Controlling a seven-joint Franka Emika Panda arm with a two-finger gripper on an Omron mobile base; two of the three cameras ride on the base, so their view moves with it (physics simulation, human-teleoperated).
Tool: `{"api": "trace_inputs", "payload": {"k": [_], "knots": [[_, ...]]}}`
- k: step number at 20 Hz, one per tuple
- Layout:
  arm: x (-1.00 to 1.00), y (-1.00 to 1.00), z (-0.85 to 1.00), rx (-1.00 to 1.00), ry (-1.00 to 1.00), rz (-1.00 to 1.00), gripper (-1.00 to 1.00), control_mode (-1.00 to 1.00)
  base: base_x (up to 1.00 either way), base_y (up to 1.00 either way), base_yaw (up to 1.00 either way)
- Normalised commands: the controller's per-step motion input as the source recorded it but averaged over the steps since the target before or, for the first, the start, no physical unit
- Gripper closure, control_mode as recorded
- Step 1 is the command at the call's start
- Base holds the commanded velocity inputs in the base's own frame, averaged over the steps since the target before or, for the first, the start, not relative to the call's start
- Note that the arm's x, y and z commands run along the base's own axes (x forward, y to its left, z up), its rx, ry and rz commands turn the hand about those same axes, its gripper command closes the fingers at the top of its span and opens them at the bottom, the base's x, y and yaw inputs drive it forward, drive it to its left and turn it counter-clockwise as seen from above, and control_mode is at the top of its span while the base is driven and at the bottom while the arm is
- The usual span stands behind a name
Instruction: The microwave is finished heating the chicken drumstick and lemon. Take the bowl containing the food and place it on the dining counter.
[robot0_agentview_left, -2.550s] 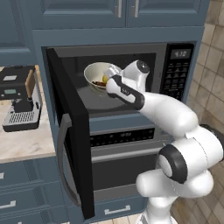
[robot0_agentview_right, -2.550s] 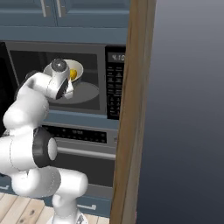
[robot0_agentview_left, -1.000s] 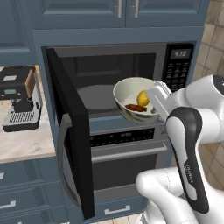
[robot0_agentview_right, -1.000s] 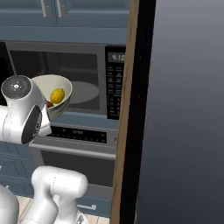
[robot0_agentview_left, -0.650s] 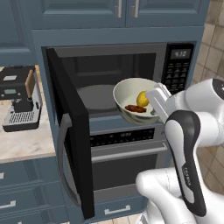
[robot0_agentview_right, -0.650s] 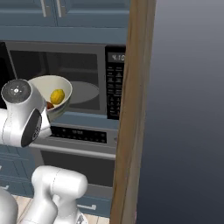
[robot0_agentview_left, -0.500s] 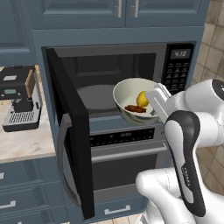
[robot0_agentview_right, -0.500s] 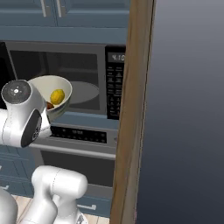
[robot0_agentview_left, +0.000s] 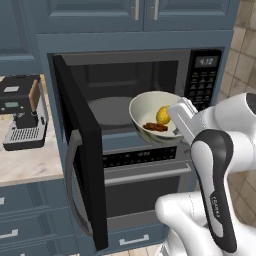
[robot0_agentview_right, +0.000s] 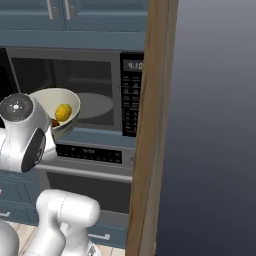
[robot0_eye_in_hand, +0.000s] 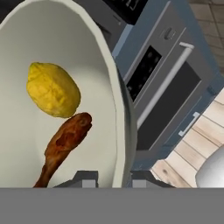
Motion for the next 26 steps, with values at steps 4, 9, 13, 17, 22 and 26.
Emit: {"api": "trace_inputs", "payload": {"k": [4, 9, 13, 17, 22, 26], "knots": [[-0.17, 0.00, 0.00, 0.00, 0.00, 0.02, 1.00, -1.00, 0.00, 0.00, 0.00], [-0.05, 0.00, 0.00, 0.00, 0.00, 0.01, 1.00, 1.00, -0.22, 0.01, 0.06], [0.00, 0.00, 0.00, 0.00, 0.00, 0.00, 1.00, 1.00, -0.54, 0.01, 0.14], [0.00, 0.00, 0.00, 0.00, 0.00, 0.00, 1.00, 1.00, -0.76, 0.00, 0.14], [0.00, 0.00, 0.00, 0.00, 0.00, 0.00, 1.00, 1.00, -0.77, 0.00, 0.22], [0.00, 0.00, 0.00, 0.00, 0.00, 0.00, 1.00, 1.00, -0.88, 0.00, 0.27]]}}
